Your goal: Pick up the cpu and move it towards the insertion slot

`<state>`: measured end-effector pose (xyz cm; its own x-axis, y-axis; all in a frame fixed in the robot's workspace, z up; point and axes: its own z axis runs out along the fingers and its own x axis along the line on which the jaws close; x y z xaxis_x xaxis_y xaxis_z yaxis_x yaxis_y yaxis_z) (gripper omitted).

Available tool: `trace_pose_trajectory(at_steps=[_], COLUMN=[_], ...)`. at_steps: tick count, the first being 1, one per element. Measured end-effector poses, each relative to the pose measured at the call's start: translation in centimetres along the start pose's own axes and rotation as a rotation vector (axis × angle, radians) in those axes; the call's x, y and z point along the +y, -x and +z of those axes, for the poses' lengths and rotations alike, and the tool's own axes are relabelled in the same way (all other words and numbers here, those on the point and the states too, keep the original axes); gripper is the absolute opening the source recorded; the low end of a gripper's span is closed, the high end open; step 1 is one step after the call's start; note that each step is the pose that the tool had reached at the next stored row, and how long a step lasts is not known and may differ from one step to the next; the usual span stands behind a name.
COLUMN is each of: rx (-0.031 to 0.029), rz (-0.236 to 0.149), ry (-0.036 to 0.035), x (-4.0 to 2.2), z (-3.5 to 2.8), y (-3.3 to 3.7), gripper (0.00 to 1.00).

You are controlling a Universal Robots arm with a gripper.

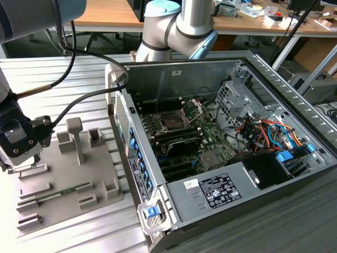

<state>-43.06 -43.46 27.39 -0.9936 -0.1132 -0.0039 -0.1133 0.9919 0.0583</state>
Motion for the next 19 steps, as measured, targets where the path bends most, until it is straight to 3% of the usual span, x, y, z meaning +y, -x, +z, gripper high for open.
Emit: trace_pose_trajectory(at_steps=[19], rx=[0.0000], rz=[0.000], ry=[0.0001], x=[0.04], z=[-0.65], y=[0.00], gripper=[0.55])
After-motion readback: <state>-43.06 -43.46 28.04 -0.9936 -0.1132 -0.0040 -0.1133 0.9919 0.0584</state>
